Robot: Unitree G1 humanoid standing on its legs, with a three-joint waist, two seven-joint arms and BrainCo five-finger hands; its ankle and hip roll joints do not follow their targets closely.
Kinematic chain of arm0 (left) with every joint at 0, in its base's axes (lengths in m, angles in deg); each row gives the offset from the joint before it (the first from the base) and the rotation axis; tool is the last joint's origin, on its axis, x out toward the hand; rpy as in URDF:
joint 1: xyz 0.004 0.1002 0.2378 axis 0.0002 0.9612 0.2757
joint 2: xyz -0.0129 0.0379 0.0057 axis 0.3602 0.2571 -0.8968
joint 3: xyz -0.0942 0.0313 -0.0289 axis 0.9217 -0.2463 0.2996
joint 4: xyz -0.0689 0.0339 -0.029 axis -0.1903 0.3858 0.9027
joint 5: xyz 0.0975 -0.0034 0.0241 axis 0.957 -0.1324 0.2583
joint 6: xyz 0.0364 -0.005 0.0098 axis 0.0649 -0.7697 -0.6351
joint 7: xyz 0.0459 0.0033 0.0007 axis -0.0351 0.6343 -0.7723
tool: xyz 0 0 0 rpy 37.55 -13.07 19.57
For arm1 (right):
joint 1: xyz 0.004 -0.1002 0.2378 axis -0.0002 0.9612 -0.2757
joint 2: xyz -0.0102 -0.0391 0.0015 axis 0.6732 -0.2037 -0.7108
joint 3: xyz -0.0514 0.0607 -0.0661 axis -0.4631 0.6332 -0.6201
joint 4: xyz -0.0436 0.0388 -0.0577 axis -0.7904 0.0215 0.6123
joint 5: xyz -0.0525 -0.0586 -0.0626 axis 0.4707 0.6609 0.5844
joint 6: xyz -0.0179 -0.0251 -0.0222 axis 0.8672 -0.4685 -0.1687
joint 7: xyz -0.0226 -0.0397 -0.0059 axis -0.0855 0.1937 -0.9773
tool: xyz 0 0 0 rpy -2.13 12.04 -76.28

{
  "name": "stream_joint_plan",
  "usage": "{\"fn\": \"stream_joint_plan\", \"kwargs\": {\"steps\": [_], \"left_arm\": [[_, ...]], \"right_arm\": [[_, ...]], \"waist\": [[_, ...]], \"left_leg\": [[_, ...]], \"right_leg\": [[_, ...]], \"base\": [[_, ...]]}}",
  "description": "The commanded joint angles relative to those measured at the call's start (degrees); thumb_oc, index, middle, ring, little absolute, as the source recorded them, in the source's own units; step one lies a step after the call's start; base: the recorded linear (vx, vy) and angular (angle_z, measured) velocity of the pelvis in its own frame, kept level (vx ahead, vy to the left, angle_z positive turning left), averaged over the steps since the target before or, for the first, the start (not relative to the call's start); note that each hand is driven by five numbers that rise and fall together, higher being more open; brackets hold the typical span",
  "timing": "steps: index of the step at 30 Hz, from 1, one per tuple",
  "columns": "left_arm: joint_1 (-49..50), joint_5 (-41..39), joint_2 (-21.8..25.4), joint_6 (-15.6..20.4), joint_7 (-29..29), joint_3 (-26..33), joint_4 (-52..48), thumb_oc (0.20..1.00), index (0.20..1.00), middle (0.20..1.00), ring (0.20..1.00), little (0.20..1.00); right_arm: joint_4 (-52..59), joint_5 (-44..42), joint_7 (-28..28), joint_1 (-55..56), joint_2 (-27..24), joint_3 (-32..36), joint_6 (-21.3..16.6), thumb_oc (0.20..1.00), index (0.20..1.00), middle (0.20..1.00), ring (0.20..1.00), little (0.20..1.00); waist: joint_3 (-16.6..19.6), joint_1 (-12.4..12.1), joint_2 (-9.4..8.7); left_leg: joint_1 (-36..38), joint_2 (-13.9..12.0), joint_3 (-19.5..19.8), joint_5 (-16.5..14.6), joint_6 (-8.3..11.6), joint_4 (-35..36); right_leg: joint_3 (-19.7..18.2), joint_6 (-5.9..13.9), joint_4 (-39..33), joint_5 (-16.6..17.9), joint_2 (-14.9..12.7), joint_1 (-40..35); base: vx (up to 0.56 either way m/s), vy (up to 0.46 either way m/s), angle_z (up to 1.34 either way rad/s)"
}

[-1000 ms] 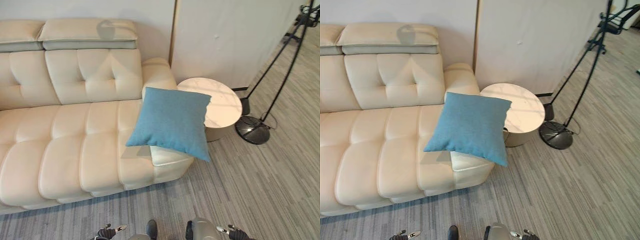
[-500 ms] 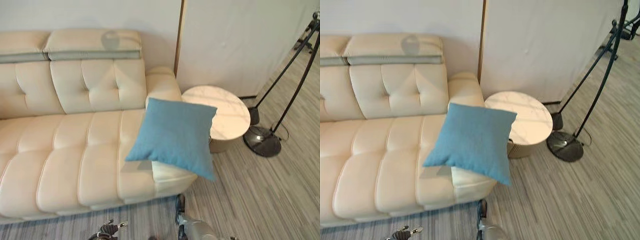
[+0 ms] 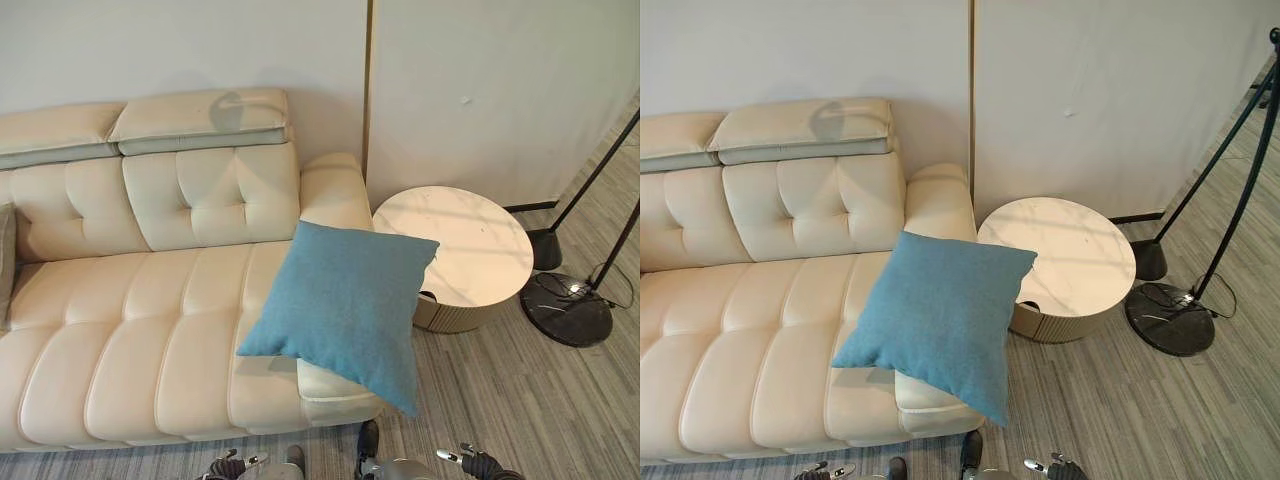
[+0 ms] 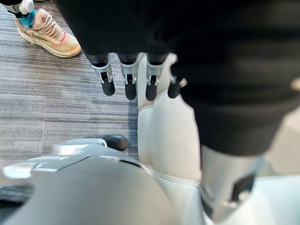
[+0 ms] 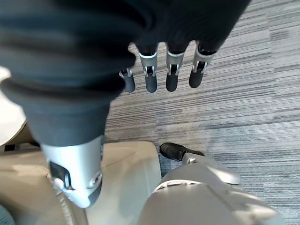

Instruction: Pick up all the scattered cushions and arrange them neatly on the sofa.

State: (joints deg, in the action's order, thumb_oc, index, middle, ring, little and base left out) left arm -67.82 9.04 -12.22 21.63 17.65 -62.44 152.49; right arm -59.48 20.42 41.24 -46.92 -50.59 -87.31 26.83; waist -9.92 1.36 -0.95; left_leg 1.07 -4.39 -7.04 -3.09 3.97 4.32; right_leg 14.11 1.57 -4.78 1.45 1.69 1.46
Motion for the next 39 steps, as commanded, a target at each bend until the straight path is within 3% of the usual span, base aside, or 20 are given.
{"fn": "stream_joint_plan", "kwargs": {"steps": [1,8,9,10,12,13,15,19,22,24,26,31,33,38,39], "left_arm": [[-0.58,1.43,-0.13,0.68,-0.05,0.07,0.21,1.000,1.000,1.000,1.000,1.000],[-1.54,1.30,5.17,0.60,-0.48,2.59,-3.05,1.000,1.000,1.000,1.000,1.000],[-2.09,-0.52,9.07,0.40,0.00,4.43,-6.94,1.000,1.000,1.000,1.000,1.000],[-2.07,-0.52,9.08,0.38,0.00,4.42,-6.97,1.000,1.000,1.000,1.000,1.000],[-2.32,-2.70,16.25,-0.76,0.34,7.10,-15.56,1.000,1.000,1.000,1.000,1.000],[-2.31,-2.70,16.26,-0.77,0.34,7.10,-15.59,1.000,1.000,1.000,1.000,1.000],[1.22,-7.21,23.22,-1.44,0.75,11.93,-32.35,1.000,1.000,1.000,1.000,1.000],[2.89,-11.62,27.82,-2.27,0.85,16.16,-42.29,1.000,1.000,1.000,1.000,1.000],[-0.41,-14.16,29.77,-2.21,0.23,15.47,-44.40,1.000,1.000,1.000,1.000,1.000],[-1.95,-15.56,29.96,-2.33,-0.20,14.54,-43.83,1.000,1.000,1.000,1.000,1.000],[-8.38,-16.68,29.83,-3.16,-0.63,9.64,-39.14,1.000,1.000,1.000,1.000,1.000],[-18.83,-17.84,24.91,-3.91,-1.56,3.02,-25.36,1.000,1.000,1.000,1.000,1.000],[-25.96,-18.71,21.07,-3.82,-3.04,0.62,-15.31,1.000,1.000,1.000,1.000,1.000],[-34.01,-20.16,18.93,-3.80,-4.27,-1.32,-6.07,1.000,1.000,1.000,1.000,1.000],[-38.94,-21.89,18.73,-3.39,-5.14,-2.84,-3.02,1.000,1.000,1.000,1.000,1.000]], "right_arm": [[1.06,1.21,0.53,0.19,-0.82,-0.83,-0.33,1.000,1.000,1.000,1.000,1.000],[5.92,-0.58,2.35,-0.11,-3.88,3.20,0.31,1.000,1.000,1.000,1.000,1.000],[12.77,-2.87,2.34,-0.13,-6.35,5.63,0.52,1.000,1.000,1.000,1.000,1.000],[12.83,-2.86,2.35,-0.08,-6.34,5.64,0.56,1.000,1.000,1.000,1.000,1.000],[27.83,-2.74,2.26,1.15,-10.75,8.48,2.03,1.000,1.000,1.000,1.000,1.000],[27.88,-2.73,2.27,1.19,-10.74,8.50,2.07,1.000,1.000,1.000,1.000,1.000],[42.82,-2.81,1.60,4.63,-13.07,11.87,2.80,1.000,1.000,1.000,1.000,1.000],[54.37,-3.79,-0.73,6.94,-15.09,13.74,4.68,1.000,1.000,1.000,1.000,1.000],[57.84,-5.32,-1.03,5.15,-16.55,12.07,5.47,1.000,1.000,1.000,1.000,1.000],[57.93,-5.98,-0.84,3.99,-16.91,10.97,5.74,1.000,1.000,1.000,1.000,1.000],[56.10,-6.51,0.31,-1.72,-17.36,6.44,6.74,1.000,1.000,1.000,1.000,1.000],[51.18,-6.39,2.11,-10.11,-14.29,-0.47,7.77,1.000,1.000,1.000,1.000,1.000],[45.62,-6.74,4.41,-16.35,-11.28,-4.06,7.70,1.000,1.000,1.000,1.000,1.000],[37.13,-8.90,7.55,-26.22,-8.53,-7.25,7.38,1.000,1.000,1.000,1.000,1.000],[32.30,-10.59,9.70,-32.27,-7.22,-9.33,6.91,1.000,1.000,1.000,1.000,1.000]], "waist": [[0.81,0.19,-0.19],[2.73,1.03,-0.83],[3.17,1.36,-0.92],[3.17,1.33,-0.93],[3.46,1.85,-0.81],[3.56,1.83,-0.82],[3.45,2.02,-0.52],[3.88,2.00,-0.51],[4.18,1.99,-0.53],[4.27,2.00,-0.49],[4.28,2.21,-0.35],[3.36,2.63,-0.23],[1.57,3.11,-0.27],[-0.51,3.68,-0.34],[-2.29,3.85,-0.41]], "left_leg": [[1.41,2.20,-1.01,5.77,-0.82,0.68],[4.33,3.16,-2.82,3.74,-1.48,0.68],[4.49,3.38,-3.29,3.26,-1.70,0.68],[4.51,3.37,-3.32,3.25,-1.71,0.68],[4.72,3.60,-4.18,2.82,-1.92,0.68],[4.60,3.60,-4.20,2.85,-1.92,0.68],[5.00,3.78,-4.58,2.59,-2.30,0.68],[5.48,4.00,-5.04,1.94,-2.57,0.68],[5.92,4.10,-5.22,1.66,-2.59,0.68],[6.01,4.07,-5.30,1.62,-2.57,0.68],[6.14,4.07,-5.47,1.59,-2.54,0.68],[5.61,3.88,-6.05,1.85,-2.49,0.68],[4.08,3.61,-6.66,2.38,-2.44,0.68],[1.29,3.23,-7.56,3.30,-2.27,0.68],[-1.00,3.16,-7.51,4.24,-2.21,0.68]], "right_leg": [[-1.51,2.04,-0.22,-2.40,-3.10,-5.10],[-2.58,2.73,-0.22,-1.99,-4.19,-6.88],[-3.11,3.23,-0.22,-1.52,-4.48,-6.68],[-3.14,3.23,-0.22,-1.52,-4.48,-6.69],[-3.89,3.81,-0.22,-0.90,-4.83,-6.43],[-3.91,3.81,-0.22,-0.87,-4.84,-6.31],[-4.44,4.13,-0.22,-0.52,-5.12,-6.23],[-4.66,4.48,-0.22,-0.70,-5.42,-6.43],[-4.99,4.59,-0.22,-0.80,-5.53,-6.77],[-4.94,4.59,-0.22,-0.85,-5.54,-6.82],[-5.25,4.57,-0.22,-0.82,-5.44,-6.81],[-6.16,4.41,-0.22,-0.53,-5.20,-5.78],[-6.97,4.32,-0.22,0.09,-5.07,-3.67],[-8.01,4.04,-0.22,1.09,-4.68,-0.30],[-8.25,3.95,-0.22,1.82,-4.75,1.94]], "base": [[0.15,0.186,-0.11],[0.10,0.141,-0.13],[0.04,0.131,0.26],[0.04,0.162,-0.03],[0.01,0.113,-0.11],[0.00,0.075,-0.13],[0.01,0.080,-0.10],[0.02,0.040,-0.07],[0.03,0.015,-0.12],[0.02,0.001,-0.09],[0.01,-0.001,-0.03],[-0.01,-0.005,-0.08],[-0.07,-0.013,-0.17],[-0.05,-0.008,-0.17],[-0.09,-0.010,-0.08]]}}
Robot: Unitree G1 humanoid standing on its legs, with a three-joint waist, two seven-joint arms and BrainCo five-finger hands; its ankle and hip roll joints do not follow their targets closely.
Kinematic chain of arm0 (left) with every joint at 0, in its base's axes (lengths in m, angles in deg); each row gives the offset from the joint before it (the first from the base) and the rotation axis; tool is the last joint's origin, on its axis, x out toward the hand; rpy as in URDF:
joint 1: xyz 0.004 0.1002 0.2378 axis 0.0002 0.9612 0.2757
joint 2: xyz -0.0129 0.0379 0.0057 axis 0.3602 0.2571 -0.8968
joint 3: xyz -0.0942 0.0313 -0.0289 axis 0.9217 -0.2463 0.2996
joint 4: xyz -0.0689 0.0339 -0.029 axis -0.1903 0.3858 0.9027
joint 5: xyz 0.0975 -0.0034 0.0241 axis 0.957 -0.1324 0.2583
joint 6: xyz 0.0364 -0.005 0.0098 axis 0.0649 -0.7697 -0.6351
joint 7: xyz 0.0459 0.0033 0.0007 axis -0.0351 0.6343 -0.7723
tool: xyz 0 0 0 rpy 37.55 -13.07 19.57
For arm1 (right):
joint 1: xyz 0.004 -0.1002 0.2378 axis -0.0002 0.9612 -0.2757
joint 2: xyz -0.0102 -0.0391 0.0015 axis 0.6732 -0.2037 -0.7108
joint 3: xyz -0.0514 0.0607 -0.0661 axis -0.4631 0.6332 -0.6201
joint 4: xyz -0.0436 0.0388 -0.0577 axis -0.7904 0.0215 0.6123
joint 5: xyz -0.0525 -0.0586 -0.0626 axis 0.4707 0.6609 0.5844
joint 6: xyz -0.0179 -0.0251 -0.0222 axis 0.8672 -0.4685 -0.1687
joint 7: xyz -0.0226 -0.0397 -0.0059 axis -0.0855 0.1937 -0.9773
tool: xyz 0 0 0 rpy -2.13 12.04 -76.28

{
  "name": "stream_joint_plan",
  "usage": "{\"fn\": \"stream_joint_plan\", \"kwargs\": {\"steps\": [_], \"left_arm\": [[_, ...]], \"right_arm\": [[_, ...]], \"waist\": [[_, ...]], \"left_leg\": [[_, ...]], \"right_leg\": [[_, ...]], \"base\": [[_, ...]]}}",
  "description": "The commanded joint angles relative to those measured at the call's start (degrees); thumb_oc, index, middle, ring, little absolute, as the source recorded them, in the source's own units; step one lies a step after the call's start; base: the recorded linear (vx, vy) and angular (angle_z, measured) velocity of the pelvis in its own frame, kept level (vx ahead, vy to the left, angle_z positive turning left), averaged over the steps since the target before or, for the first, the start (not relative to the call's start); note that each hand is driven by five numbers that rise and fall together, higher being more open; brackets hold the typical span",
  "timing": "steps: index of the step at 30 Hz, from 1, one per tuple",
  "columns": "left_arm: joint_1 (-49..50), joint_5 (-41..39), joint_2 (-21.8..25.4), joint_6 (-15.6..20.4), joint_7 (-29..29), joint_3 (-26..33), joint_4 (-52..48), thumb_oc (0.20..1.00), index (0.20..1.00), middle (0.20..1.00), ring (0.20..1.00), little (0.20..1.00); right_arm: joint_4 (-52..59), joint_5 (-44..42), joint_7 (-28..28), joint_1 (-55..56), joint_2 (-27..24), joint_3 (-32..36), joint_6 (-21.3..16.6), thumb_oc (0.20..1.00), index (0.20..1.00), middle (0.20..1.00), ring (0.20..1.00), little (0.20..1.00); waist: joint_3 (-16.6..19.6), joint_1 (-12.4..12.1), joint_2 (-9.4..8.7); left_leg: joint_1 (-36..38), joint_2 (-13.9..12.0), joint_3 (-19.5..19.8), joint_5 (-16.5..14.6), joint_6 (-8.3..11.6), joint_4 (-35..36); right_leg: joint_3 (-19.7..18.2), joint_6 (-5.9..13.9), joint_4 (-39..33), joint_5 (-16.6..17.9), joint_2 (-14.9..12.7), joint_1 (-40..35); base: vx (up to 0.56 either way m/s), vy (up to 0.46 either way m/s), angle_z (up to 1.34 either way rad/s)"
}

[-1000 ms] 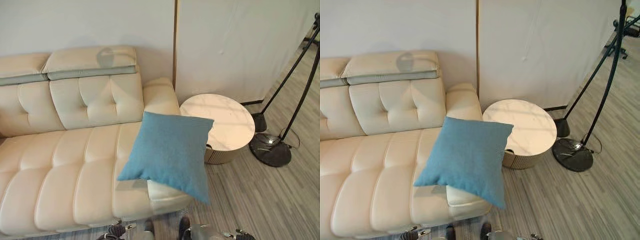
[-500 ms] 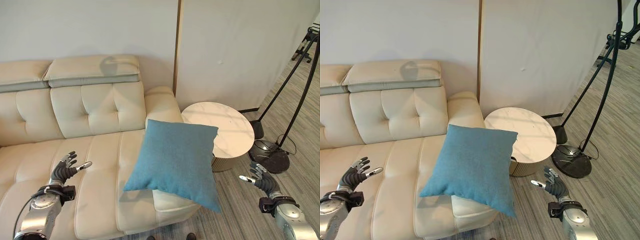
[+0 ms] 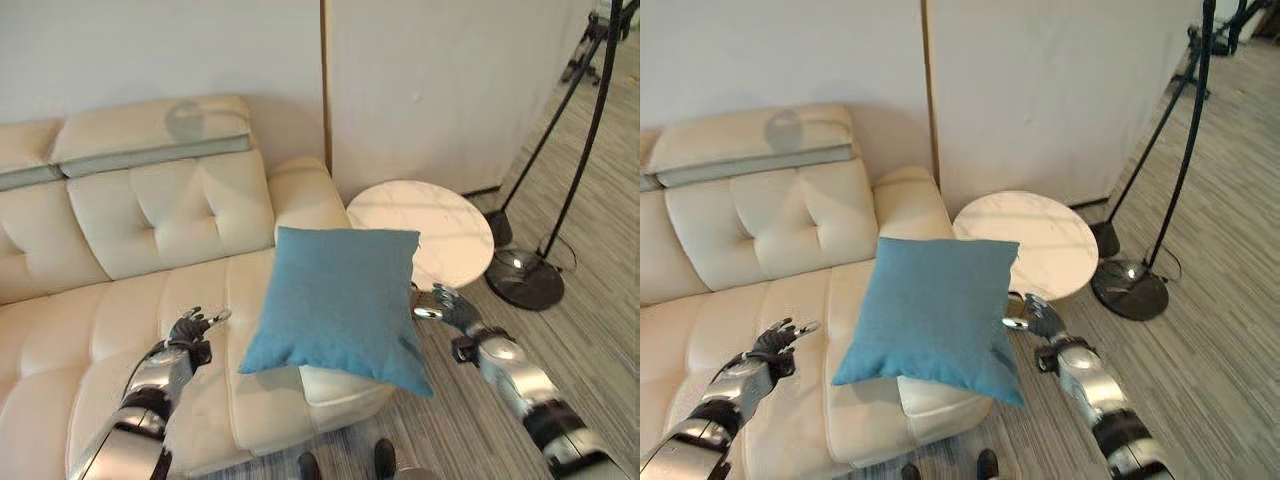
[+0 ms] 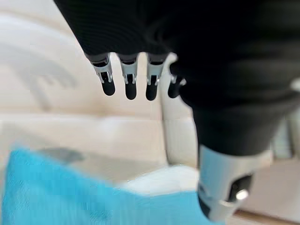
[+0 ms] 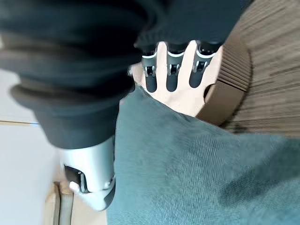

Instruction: Pick up all the scattered cushions and arrange them neatly on the sofa.

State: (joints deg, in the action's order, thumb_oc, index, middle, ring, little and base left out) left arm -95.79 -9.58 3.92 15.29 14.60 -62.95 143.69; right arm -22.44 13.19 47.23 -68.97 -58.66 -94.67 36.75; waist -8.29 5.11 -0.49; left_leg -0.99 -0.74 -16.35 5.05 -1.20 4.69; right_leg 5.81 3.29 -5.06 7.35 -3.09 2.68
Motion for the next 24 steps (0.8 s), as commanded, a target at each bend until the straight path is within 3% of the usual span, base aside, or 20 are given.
{"fn": "stream_joint_plan", "kwargs": {"steps": [1,5,7,12,18,19,20,21,24], "left_arm": [[-12.68,-3.63,2.70,3.18,-2.42,-2.59,6.94,1.000,1.000,1.000,1.000,1.000],[-19.25,-5.87,3.01,4.19,-3.63,-4.42,8.66,1.000,1.000,1.000,1.000,1.000],[-26.17,-7.77,2.61,4.89,-4.56,-7.27,9.88,1.000,1.000,1.000,1.000,1.000],[-32.86,-8.56,1.28,4.67,-4.65,-10.67,11.43,1.000,1.000,1.000,1.000,1.000],[-35.72,-12.48,-6.15,5.84,-6.07,-13.39,8.09,1.000,1.000,1.000,1.000,1.000],[-34.35,-13.88,-8.21,5.77,-5.83,-14.13,7.04,0.523,0.523,0.523,0.523,0.523],[-33.80,-14.64,-9.40,6.07,-5.76,-15.00,5.70,0.200,0.200,0.200,0.200,0.200],[-32.58,-15.73,-11.04,6.15,-5.88,-16.03,3.67,0.200,0.200,0.200,0.200,0.200],[-28.47,-19.02,-14.92,5.96,-5.30,-18.63,-2.83,0.200,0.200,0.200,0.200,0.200]], "right_arm": [[-6.55,-4.13,4.36,-12.36,1.43,-2.63,-3.28,1.000,1.000,1.000,1.000,1.000],[-12.93,-7.32,6.33,-20.43,3.20,-4.43,-4.50,1.000,1.000,1.000,1.000,1.000],[-19.52,-10.38,8.71,-30.07,4.50,-6.07,-5.58,1.000,1.000,1.000,1.000,1.000],[-26.96,-13.39,9.55,-39.49,6.91,-8.24,-6.55,1.000,1.000,1.000,1.000,1.000],[-27.84,-16.14,11.21,-44.40,11.55,-11.89,-8.18,1.000,1.000,1.000,1.000,1.000],[-26.59,-16.94,10.95,-43.57,12.78,-12.50,-8.11,0.809,0.809,0.809,0.809,0.809],[-26.08,-17.02,10.61,-43.08,13.38,-13.23,-8.04,0.545,0.545,0.545,0.545,0.545],[-24.82,-17.26,10.67,-42.08,14.10,-13.76,-7.86,0.200,0.200,0.200,0.200,0.200],[-18.93,-17.64,9.45,-37.38,15.28,-15.69,-7.40,0.200,0.200,0.200,0.200,0.200]], "waist": [[-4.50,0.16,-0.97],[-6.48,0.31,-1.48],[-9.25,0.49,-2.10],[-10.79,0.52,-2.56],[-13.19,0.72,-2.65],[-13.49,0.64,-2.72],[-13.56,0.56,-2.73],[-13.71,0.42,-2.80],[-14.40,0.27,-2.78]], "left_leg": [[0.12,-0.50,1.89,-3.55,2.99,0.31],[-4.25,-0.59,2.27,-3.11,3.03,-1.70],[-10.12,-0.37,3.01,-3.58,2.86,-6.11],[-16.55,-0.15,3.34,-4.19,2.76,-9.94],[-23.16,0.18,5.21,-4.39,2.87,-13.58],[-22.62,0.28,5.27,-4.35,2.79,-13.21],[-22.34,0.31,5.37,-4.36,2.69,-12.92],[-21.97,0.43,5.56,-4.35,2.62,-12.70],[-19.98,0.65,6.01,-4.47,2.42,-11.66]], "right_leg": [[-0.17,2.17,0.06,-3.82,0.06,1.67],[-0.46,1.88,1.37,-3.16,-0.18,5.54],[-0.88,1.55,5.16,-3.16,-0.69,10.92],[-1.16,1.47,9.16,-3.52,-0.59,17.05],[-0.67,1.03,12.93,-4.89,-0.68,22.78],[-0.54,0.90,12.83,-5.11,-0.66,22.35],[-0.41,0.80,12.77,-5.28,-0.71,22.12],[-0.20,0.73,12.68,-5.40,-0.77,21.67],[0.22,0.59,11.79,-5.56,-0.89,19.72]], "base": [[-0.11,-0.018,-0.08],[-0.08,-0.013,0.00],[-0.13,0.002,-0.01],[-0.04,0.006,-0.01],[0.00,-0.004,0.13],[0.04,0.012,0.12],[0.04,0.005,0.08],[0.03,0.007,0.05],[0.01,0.011,0.05]]}}
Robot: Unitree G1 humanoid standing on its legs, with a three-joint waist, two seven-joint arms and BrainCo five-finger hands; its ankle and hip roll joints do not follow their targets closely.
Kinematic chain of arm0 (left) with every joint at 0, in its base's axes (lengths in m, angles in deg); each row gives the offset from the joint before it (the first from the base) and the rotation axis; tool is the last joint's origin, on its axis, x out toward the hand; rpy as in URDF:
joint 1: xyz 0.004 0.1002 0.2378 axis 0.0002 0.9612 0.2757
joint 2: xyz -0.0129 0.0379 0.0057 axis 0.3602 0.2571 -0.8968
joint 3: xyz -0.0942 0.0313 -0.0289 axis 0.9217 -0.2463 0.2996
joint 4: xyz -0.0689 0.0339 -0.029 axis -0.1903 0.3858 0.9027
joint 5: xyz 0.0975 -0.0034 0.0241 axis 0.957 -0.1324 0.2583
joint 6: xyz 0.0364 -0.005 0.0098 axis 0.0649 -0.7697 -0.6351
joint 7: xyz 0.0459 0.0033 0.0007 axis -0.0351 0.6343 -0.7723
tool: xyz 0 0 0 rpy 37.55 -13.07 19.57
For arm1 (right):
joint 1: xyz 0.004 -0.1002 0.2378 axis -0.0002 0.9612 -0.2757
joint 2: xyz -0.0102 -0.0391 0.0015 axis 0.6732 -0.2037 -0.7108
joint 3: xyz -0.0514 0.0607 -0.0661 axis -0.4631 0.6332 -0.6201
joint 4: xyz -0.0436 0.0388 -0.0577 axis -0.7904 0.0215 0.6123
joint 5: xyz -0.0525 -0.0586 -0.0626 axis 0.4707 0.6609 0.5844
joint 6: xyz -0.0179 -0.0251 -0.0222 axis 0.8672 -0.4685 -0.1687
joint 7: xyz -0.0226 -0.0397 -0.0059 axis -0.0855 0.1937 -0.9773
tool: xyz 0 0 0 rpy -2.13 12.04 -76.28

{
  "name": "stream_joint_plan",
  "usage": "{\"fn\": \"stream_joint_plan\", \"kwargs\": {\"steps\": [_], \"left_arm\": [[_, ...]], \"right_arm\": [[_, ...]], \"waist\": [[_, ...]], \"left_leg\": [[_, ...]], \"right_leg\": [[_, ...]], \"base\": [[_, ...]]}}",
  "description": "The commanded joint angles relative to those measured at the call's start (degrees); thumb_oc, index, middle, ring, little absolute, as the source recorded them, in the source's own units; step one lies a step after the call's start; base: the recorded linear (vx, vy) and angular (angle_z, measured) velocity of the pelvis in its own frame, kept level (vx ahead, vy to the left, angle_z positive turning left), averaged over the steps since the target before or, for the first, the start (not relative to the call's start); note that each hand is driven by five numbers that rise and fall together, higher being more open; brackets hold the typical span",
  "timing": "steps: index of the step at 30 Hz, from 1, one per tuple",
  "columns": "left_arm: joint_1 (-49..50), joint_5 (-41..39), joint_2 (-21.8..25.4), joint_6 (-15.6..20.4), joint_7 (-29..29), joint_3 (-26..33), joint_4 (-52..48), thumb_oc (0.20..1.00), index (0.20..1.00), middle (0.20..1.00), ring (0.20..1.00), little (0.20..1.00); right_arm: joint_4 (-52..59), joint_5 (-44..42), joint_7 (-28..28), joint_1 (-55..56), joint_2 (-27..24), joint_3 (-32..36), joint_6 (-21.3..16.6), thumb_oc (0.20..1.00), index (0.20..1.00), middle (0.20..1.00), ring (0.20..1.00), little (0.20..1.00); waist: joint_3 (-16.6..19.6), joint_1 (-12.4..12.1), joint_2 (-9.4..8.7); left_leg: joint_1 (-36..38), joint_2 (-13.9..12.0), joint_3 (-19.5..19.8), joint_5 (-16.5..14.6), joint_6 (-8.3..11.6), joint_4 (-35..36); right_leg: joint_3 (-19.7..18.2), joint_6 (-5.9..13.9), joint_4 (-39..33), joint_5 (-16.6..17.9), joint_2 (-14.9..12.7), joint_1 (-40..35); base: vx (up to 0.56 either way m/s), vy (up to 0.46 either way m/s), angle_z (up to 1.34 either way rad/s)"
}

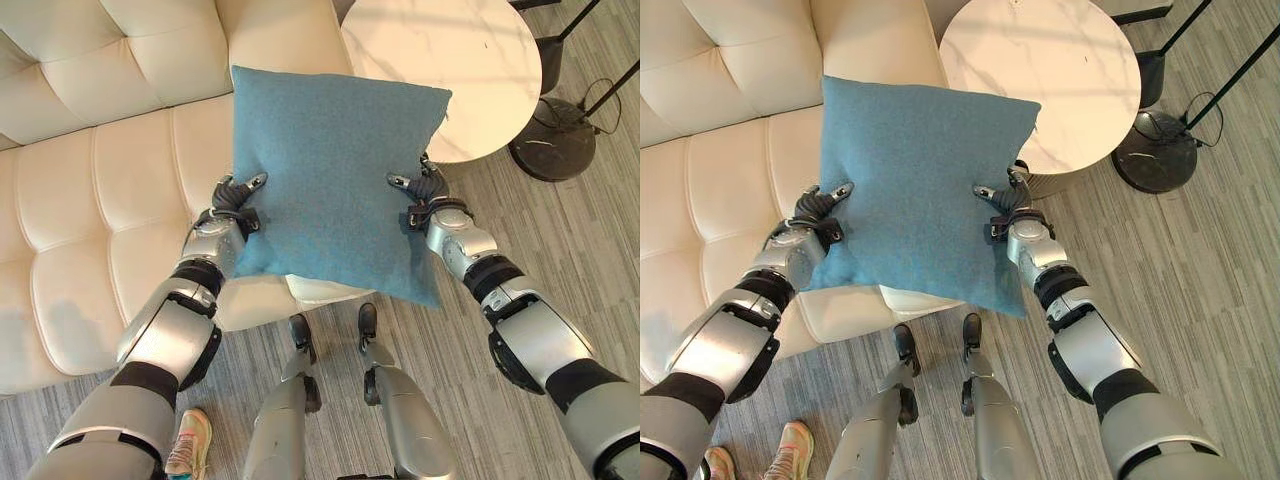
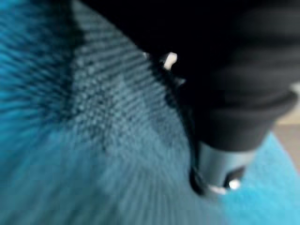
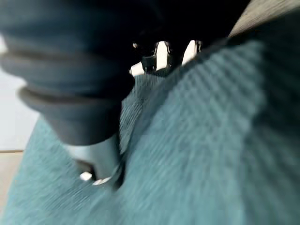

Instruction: Pick up all the scattered cushions and arrange them neatly on the sofa.

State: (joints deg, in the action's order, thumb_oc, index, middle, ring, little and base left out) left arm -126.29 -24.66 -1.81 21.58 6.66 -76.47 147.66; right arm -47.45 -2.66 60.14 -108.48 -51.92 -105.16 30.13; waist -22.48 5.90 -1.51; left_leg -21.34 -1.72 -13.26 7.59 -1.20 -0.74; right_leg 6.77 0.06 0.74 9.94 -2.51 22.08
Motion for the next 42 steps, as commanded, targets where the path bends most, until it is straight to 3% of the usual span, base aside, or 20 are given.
{"fn": "stream_joint_plan", "kwargs": {"steps": [1,5,10,11,14,16,17,18,21,24,25,27,28,30,32,36,39,40,42], "left_arm": [[3.45,-4.31,-9.79,-0.26,2.65,-5.92,-8.19,0.200,0.200,0.200,0.200,0.200],[7.54,-8.13,-11.62,0.27,2.71,-7.16,-15.49,0.200,0.200,0.200,0.200,0.200],[12.77,-9.65,-10.47,2.30,1.92,-7.52,-26.72,0.200,0.200,0.200,0.200,0.200],[16.61,-9.41,-8.80,4.77,-0.39,-5.38,-35.54,0.200,0.200,0.200,0.200,0.200],[25.48,-2.59,-6.97,5.27,-2.31,-1.68,-48.39,0.200,0.200,0.200,0.200,0.200],[31.70,8.12,-5.08,3.97,-2.39,1.25,-53.66,0.200,0.200,0.200,0.200,0.200],[31.84,8.18,-5.09,3.92,-2.43,1.26,-53.78,0.200,0.200,0.200,0.200,0.200],[37.05,16.15,-4.43,3.94,-2.73,3.96,-56.98,0.200,0.200,0.200,0.200,0.200],[44.24,22.12,-4.69,3.86,-2.21,5.88,-59.92,0.200,0.200,0.200,0.200,0.200],[48.08,22.31,-4.76,4.19,-2.26,6.77,-61.27,0.200,0.200,0.200,0.200,0.200],[50.25,22.85,-3.93,4.65,-2.27,7.42,-62.28,0.200,0.200,0.200,0.200,0.200],[51.55,22.84,-3.66,4.80,-1.90,7.59,-62.95,0.200,0.200,0.200,0.200,0.200],[53.85,22.76,-3.34,4.57,-1.26,7.86,-63.46,0.200,0.200,0.200,0.200,0.200],[55.05,22.46,-2.76,4.33,-0.90,8.28,-63.53,0.200,0.200,0.200,0.200,0.200],[57.56,22.82,-1.50,3.43,-0.78,9.25,-63.75,0.200,0.200,0.200,0.200,0.200],[60.26,23.15,-0.13,2.76,-0.71,11.31,-64.09,0.200,0.200,0.200,0.200,0.200],[61.52,22.68,0.52,2.86,-0.99,12.52,-64.58,0.200,0.200,0.200,0.200,0.200],[62.32,22.82,0.70,2.55,-1.17,13.72,-65.76,0.200,0.200,0.200,0.200,0.200],[62.90,22.41,0.64,2.46,-0.97,13.79,-65.87,0.200,0.200,0.200,0.200,0.200]], "right_arm": [[7.38,-2.88,-3.59,3.70,8.46,-4.90,-0.64,0.200,0.200,0.200,0.200,0.200],[13.22,-5.67,-4.82,9.36,8.22,-4.88,-1.06,0.200,0.200,0.200,0.200,0.200],[20.07,-6.75,-4.99,14.73,7.67,-3.70,-1.70,0.200,0.200,0.200,0.200,0.200],[25.74,-7.05,-5.18,18.45,7.63,-2.09,-2.98,0.200,0.200,0.200,0.200,0.200],[35.31,-3.58,-7.57,26.58,6.17,-0.69,-3.74,0.200,0.200,0.200,0.200,0.200],[40.05,0.78,-9.32,31.91,4.45,0.69,-4.55,0.200,0.200,0.200,0.200,0.200],[40.14,0.82,-9.30,32.04,4.45,0.66,-4.52,0.200,0.200,0.200,0.200,0.200],[44.58,4.51,-10.55,36.26,2.78,1.97,-5.28,0.200,0.200,0.200,0.200,0.200],[49.01,8.37,-12.54,42.82,1.20,2.90,-5.07,0.200,0.200,0.200,0.200,0.200],[51.84,10.27,-13.43,45.64,0.30,3.43,-5.02,0.200,0.200,0.200,0.200,0.200],[53.12,12.74,-13.12,47.97,-0.62,4.33,-5.15,0.200,0.200,0.200,0.200,0.200],[53.07,12.60,-13.29,48.76,-0.56,4.20,-5.41,0.200,0.200,0.200,0.200,0.200],[53.85,13.97,-13.41,50.34,-0.97,4.57,-5.31,0.200,0.200,0.200,0.200,0.200],[54.20,13.85,-13.29,51.00,-1.04,4.84,-5.37,0.200,0.200,0.200,0.200,0.200],[54.56,13.86,-13.52,51.80,-0.72,4.96,-5.44,0.200,0.200,0.200,0.200,0.200],[55.89,14.47,-13.55,52.06,-0.72,5.10,-5.58,0.200,0.200,0.200,0.200,0.200],[56.28,14.64,-13.42,51.88,-1.06,4.70,-5.45,0.200,0.200,0.200,0.200,0.200],[57.15,13.89,-13.63,51.92,-1.65,4.72,-6.10,0.200,0.200,0.200,0.200,0.200],[56.99,13.21,-13.73,52.06,-2.01,4.69,-6.11,0.200,0.200,0.200,0.200,0.200]], "waist": [[-0.13,-0.58,-1.76],[-0.58,-1.24,-1.54],[-0.49,-1.93,-1.46],[0.03,-2.75,-1.39],[1.61,-3.57,-1.42],[3.12,-4.03,-1.39],[3.15,-4.05,-1.38],[4.78,-4.39,-1.42],[6.05,-4.73,-1.57],[6.65,-4.84,-1.87],[6.05,-4.69,-1.64],[6.35,-4.90,-1.50],[7.23,-5.20,-1.57],[8.14,-5.55,-1.71],[9.70,-7.12,-2.58],[11.33,-9.53,-3.80],[11.02,-10.71,-3.90],[10.01,-11.34,-3.16],[9.42,-11.21,-2.69]], "left_leg": [[0.64,1.70,2.99,-6.93,2.31,-5.91],[3.95,1.92,3.13,-6.35,2.10,-3.18],[6.95,1.93,3.32,-6.30,1.81,-1.66],[8.69,2.05,3.68,-6.43,1.50,-0.89],[11.69,2.40,3.55,-6.42,0.89,1.13],[13.86,2.71,3.34,-6.52,0.41,2.58],[13.98,2.72,3.32,-6.50,0.41,2.68],[16.05,3.17,3.14,-6.43,-0.15,4.49],[18.08,3.77,2.49,-6.63,-0.64,5.74],[17.74,3.83,2.28,-6.40,-0.52,5.74],[17.20,2.91,3.41,-4.87,-0.36,5.74],[16.75,2.55,3.80,-4.46,-0.28,5.74],[16.67,2.38,5.22,-4.40,-0.11,5.74],[16.39,2.40,6.13,-4.27,-0.04,5.74],[16.41,2.81,8.54,-3.50,0.21,5.74],[14.18,3.83,12.01,-1.51,0.55,5.74],[11.98,3.54,13.07,0.67,1.48,5.74],[9.48,2.68,15.73,4.45,3.32,5.74],[8.29,2.31,17.07,5.54,4.19,5.74]], "right_leg": [[-0.70,3.78,5.64,-7.97,-1.55,0.02],[-0.30,4.04,3.86,-7.41,-1.89,-2.88],[-0.13,4.21,2.79,-7.36,-2.12,-5.46],[-0.29,4.40,2.32,-7.26,-2.15,-6.89],[-0.31,4.84,1.07,-7.04,-2.27,-9.37],[-0.41,5.20,0.44,-6.91,-2.37,-10.98],[-0.43,5.21,0.39,-6.90,-2.36,-11.07],[-0.53,5.78,0.21,-6.81,-2.55,-12.08],[-0.24,7.11,-0.74,-5.22,-3.09,-13.45],[0.21,7.83,-1.62,-3.81,-3.20,-13.33],[-1.37,7.96,4.02,-6.70,-2.32,-12.32],[-2.15,7.69,6.84,-8.73,-1.74,-12.30],[-2.56,6.74,9.38,-11.53,-1.27,-14.53],[-2.72,6.35,9.79,-12.40,-0.96,-15.67],[-3.22,5.74,11.53,-15.61,0.18,-19.75],[-5.06,5.33,11.40,-17.30,1.99,-24.14],[-5.45,3.67,9.25,-19.12,3.03,-25.18],[-6.00,1.44,8.52,-21.60,5.92,-25.02],[-5.15,0.61,9.24,-22.03,6.94,-23.54]], "base": [[0.00,0.011,0.07],[-0.01,0.023,0.07],[-0.01,0.014,0.05],[0.00,0.000,0.00],[-0.01,0.061,-0.01],[0.01,0.082,-0.01],[-0.02,0.127,-0.02],[-0.01,0.091,-0.02],[-0.09,0.155,-0.01],[-0.14,0.041,0.01],[-0.19,0.001,0.07],[-0.13,-0.009,0.23],[-0.04,-0.018,0.34],[-0.05,-0.058,0.42],[-0.09,-0.126,0.63],[-0.21,-0.164,0.60],[-0.35,-0.177,0.40],[-0.49,-0.262,0.51],[-0.45,-0.223,0.60]]}}
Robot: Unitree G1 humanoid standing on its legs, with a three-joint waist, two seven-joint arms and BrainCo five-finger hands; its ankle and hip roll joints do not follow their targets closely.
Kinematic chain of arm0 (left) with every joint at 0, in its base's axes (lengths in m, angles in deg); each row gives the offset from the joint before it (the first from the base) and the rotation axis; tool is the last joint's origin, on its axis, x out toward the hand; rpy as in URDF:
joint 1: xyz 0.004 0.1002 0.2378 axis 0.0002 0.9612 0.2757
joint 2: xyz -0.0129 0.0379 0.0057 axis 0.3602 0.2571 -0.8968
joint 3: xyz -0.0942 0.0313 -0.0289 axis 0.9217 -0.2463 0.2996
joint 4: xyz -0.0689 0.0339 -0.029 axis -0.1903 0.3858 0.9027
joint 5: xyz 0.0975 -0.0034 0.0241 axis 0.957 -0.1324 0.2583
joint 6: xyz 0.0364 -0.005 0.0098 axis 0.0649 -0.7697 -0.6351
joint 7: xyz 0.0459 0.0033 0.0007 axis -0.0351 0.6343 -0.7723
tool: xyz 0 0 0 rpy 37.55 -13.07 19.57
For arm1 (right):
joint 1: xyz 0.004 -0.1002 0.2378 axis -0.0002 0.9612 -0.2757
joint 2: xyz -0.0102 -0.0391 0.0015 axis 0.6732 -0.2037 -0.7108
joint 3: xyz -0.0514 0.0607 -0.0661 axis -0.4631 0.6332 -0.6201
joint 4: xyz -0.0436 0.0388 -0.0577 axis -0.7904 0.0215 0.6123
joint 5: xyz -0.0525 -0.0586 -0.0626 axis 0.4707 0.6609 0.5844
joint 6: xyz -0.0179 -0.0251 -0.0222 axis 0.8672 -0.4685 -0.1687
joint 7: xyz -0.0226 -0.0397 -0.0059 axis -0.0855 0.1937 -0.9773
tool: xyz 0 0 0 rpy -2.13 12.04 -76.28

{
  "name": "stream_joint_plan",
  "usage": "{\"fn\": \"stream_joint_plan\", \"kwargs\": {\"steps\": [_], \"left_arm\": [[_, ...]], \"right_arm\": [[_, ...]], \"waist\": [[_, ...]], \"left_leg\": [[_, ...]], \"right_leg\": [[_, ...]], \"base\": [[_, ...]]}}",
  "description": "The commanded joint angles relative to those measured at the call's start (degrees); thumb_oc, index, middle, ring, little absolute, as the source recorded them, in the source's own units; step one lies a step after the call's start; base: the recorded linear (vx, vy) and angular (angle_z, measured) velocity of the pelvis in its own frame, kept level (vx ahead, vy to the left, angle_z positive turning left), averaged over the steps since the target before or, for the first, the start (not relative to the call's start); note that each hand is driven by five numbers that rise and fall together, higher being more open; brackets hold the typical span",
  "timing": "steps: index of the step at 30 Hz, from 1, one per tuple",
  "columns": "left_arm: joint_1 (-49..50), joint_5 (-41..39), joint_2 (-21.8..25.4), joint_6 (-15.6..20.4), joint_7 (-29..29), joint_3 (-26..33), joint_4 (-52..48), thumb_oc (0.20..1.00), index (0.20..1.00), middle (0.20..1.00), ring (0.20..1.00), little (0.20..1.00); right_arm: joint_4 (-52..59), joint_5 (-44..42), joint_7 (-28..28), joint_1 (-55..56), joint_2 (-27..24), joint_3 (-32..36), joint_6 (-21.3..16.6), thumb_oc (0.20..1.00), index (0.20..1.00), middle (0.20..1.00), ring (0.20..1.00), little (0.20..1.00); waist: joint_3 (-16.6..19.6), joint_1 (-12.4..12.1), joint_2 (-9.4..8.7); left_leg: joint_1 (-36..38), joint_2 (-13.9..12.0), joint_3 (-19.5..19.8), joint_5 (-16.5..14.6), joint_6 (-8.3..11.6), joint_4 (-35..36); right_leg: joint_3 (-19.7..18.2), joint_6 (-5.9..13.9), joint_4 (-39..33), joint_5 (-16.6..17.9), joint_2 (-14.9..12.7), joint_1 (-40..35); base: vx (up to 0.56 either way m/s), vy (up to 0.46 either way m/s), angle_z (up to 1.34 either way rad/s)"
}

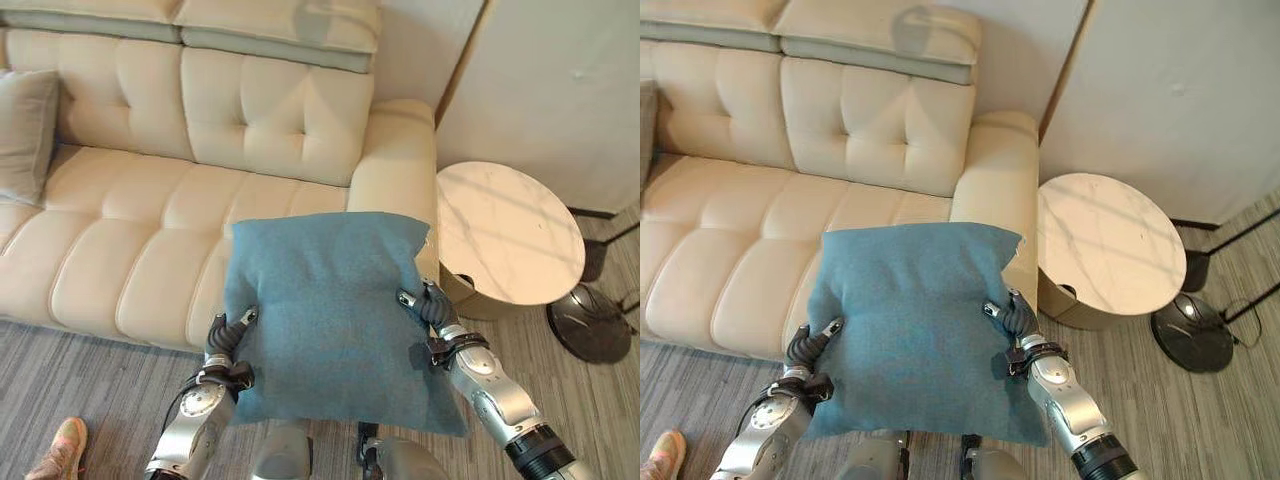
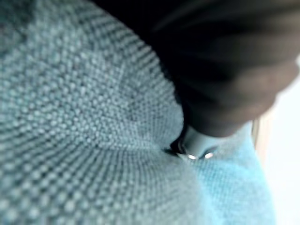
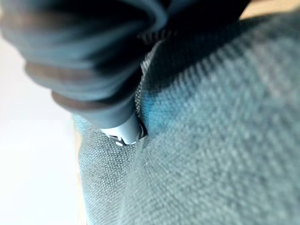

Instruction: Pick up all the scattered cushions and arrange them neatly on the sofa.

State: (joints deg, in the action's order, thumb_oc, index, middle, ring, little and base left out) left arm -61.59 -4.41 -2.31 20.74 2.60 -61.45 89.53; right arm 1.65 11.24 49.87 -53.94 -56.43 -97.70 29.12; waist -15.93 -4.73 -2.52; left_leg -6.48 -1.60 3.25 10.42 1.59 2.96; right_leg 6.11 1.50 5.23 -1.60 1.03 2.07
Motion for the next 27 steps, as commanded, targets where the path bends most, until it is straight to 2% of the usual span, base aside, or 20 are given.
{"fn": "stream_joint_plan", "kwargs": {"steps": [1,2,4,5,8,10,11,12,14,16,17,18,20,21,23,27], "left_arm": [[-1.82,2.28,0.50,3.10,2.88,-1.16,-7.49,0.200,0.200,0.200,0.200,0.200],[-1.35,2.20,0.42,2.99,3.37,-1.07,-7.61,0.200,0.200,0.200,0.200,0.200],[-0.82,2.30,-0.59,2.44,3.95,-1.55,-7.24,0.200,0.200,0.200,0.200,0.200],[-0.90,2.94,-0.85,2.03,4.27,-1.41,-7.11,0.200,0.200,0.200,0.200,0.200],[-0.32,3.58,-0.29,1.96,5.10,-1.18,-7.39,0.200,0.200,0.200,0.200,0.200],[-0.16,3.55,-0.19,2.08,5.27,-1.14,-7.75,0.200,0.200,0.200,0.200,0.200],[-0.02,3.37,-0.19,2.00,5.43,-1.23,-7.89,0.200,0.200,0.200,0.200,0.200],[0.00,3.27,-0.22,2.10,5.66,-1.07,-8.57,0.200,0.200,0.200,0.200,0.200],[0.36,2.75,-0.04,1.86,6.14,-1.20,-8.86,0.200,0.200,0.200,0.200,0.200],[0.44,2.35,0.15,1.61,6.31,-1.31,-9.30,0.200,0.200,0.200,0.200,0.200],[-0.01,2.47,-0.03,1.36,6.45,-1.67,-8.90,0.200,0.200,0.200,0.200,0.200],[-0.43,2.59,-0.13,1.17,6.46,-2.06,-8.53,0.200,0.200,0.200,0.200,0.200],[-0.99,2.81,-0.01,1.00,6.65,-2.63,-7.54,0.200,0.200,0.200,0.200,0.200],[-1.01,2.82,0.00,1.01,6.64,-2.63,-7.52,0.200,0.200,0.200,0.200,0.200],[0.56,3.28,0.83,1.05,6.82,-1.55,-8.08,0.200,0.200,0.200,0.200,0.200],[1.58,3.82,1.33,1.36,6.27,0.14,-8.00,0.200,0.200,0.200,0.200,0.200]], "right_arm": [[7.41,-1.14,-3.58,-1.90,2.39,-2.59,-5.77,0.200,0.200,0.200,0.200,0.200],[7.37,-1.50,-3.70,-1.36,1.83,-2.19,-5.18,0.200,0.200,0.200,0.200,0.200],[6.69,-1.78,-3.77,-0.39,0.98,-1.94,-4.87,0.200,0.200,0.200,0.200,0.200],[6.53,-2.35,-3.43,0.16,0.42,-1.17,-4.75,0.200,0.200,0.200,0.200,0.200],[6.17,-2.91,-3.61,1.10,-0.01,-1.21,-4.16,0.200,0.200,0.200,0.200,0.200],[6.31,-3.57,-3.73,1.39,-0.25,-1.45,-3.99,0.200,0.200,0.200,0.200,0.200],[6.49,-3.62,-3.84,1.78,-0.33,-1.55,-3.81,0.200,0.200,0.200,0.200,0.200],[6.64,-4.23,-4.18,1.70,-0.19,-1.88,-3.82,0.200,0.200,0.200,0.200,0.200],[7.08,-4.33,-4.47,2.24,-0.05,-1.77,-3.37,0.200,0.200,0.200,0.200,0.200],[7.79,-4.63,-4.41,2.48,-0.06,-1.52,-3.40,0.200,0.200,0.200,0.200,0.200],[7.87,-4.49,-4.12,2.70,-0.05,-1.09,-3.32,0.200,0.200,0.200,0.200,0.200],[8.05,-4.44,-3.84,2.86,-0.11,-0.75,-3.45,0.200,0.200,0.200,0.200,0.200],[7.30,-3.63,-3.29,3.19,0.86,-0.92,-2.77,0.200,0.200,0.200,0.200,0.200],[7.27,-3.62,-3.29,3.17,0.88,-0.93,-2.78,0.200,0.200,0.200,0.200,0.200],[7.09,-3.54,-4.05,3.57,1.39,-1.39,-2.22,0.200,0.200,0.200,0.200,0.200],[6.57,-2.18,-4.32,3.44,2.54,-1.44,-1.75,0.200,0.200,0.200,0.200,0.200]], "waist": [[1.32,-0.81,-0.59],[0.60,-0.24,-0.43],[-0.67,1.05,0.13],[-0.98,2.32,-0.44],[-0.43,2.49,-1.73],[-0.23,2.27,-2.68],[0.03,2.18,-2.71],[0.10,1.85,-2.94],[0.94,1.84,-2.60],[1.77,2.26,-2.05],[2.50,3.09,-1.04],[2.74,3.56,-0.60],[3.38,3.75,0.28],[3.36,3.77,0.27],[3.52,3.42,-0.11],[2.89,2.04,-1.26]], "left_leg": [[-7.56,2.12,2.28,3.63,2.76,2.04],[-7.73,2.46,2.53,2.73,2.81,2.04],[-7.83,2.04,-1.37,0.11,2.34,2.04],[-7.52,0.19,-7.72,-0.99,1.37,0.49],[-6.75,-1.32,-8.70,-2.35,1.14,-8.27],[-5.28,-2.31,-9.23,-7.08,1.02,-15.16],[-3.90,-2.53,-9.07,-8.81,0.90,-15.97],[-2.71,-2.57,-8.61,-10.28,0.89,-20.86],[1.55,-2.23,-8.06,-13.82,0.56,-17.65],[5.10,-3.47,-9.47,-15.06,0.75,-14.27],[7.11,-4.90,-12.38,-13.72,1.34,-8.28],[7.62,-5.17,-14.48,-12.39,1.73,-4.86],[9.68,-4.11,-13.86,-11.06,1.90,2.04],[9.69,-4.08,-13.84,-11.05,1.86,2.04],[10.58,-2.87,-14.87,-12.13,0.82,1.70],[9.46,-0.25,-14.99,-14.98,-2.01,-1.23]], "right_leg": [[-3.89,-1.62,4.94,-10.68,4.77,-2.99],[-2.29,-1.51,5.38,-10.82,4.54,-2.33],[1.84,-1.34,4.57,-10.04,3.89,-2.47],[4.84,-1.23,3.33,-8.67,2.49,-2.22],[8.44,-1.86,-0.05,-6.43,0.54,-3.23],[9.49,-2.20,-1.36,-6.53,-0.66,-4.13],[10.23,-2.16,-1.93,-6.53,-0.91,-4.46],[10.65,-2.27,-2.58,-5.90,-1.36,-4.77],[11.47,-1.65,-3.69,-5.47,-1.66,-5.16],[13.60,-0.81,-4.23,-4.74,-2.57,-5.03],[16.19,-0.15,-3.89,-4.33,-3.58,-4.01],[18.03,0.06,-3.83,-4.17,-4.24,-3.65],[20.16,1.55,-4.01,-2.92,-5.16,-2.89],[20.18,1.59,-4.04,-2.86,-5.18,-2.92],[19.16,2.93,-4.48,-0.97,-6.07,-2.91],[17.34,5.48,-3.03,0.78,-8.95,-2.54]], "base": [[-0.35,-0.137,1.06],[-0.51,-0.183,1.22],[-0.44,-0.097,1.37],[-0.45,-0.079,1.38],[-0.28,-0.068,1.19],[-0.14,-0.015,1.00],[-0.09,0.048,0.76],[-0.08,0.089,0.59],[-0.05,0.138,0.37],[-0.09,0.253,0.33],[-0.15,0.320,0.41],[-0.15,0.334,0.92],[-0.10,0.351,1.55],[-0.03,0.400,1.29],[0.03,0.387,0.45],[0.03,0.405,-0.20]]}}
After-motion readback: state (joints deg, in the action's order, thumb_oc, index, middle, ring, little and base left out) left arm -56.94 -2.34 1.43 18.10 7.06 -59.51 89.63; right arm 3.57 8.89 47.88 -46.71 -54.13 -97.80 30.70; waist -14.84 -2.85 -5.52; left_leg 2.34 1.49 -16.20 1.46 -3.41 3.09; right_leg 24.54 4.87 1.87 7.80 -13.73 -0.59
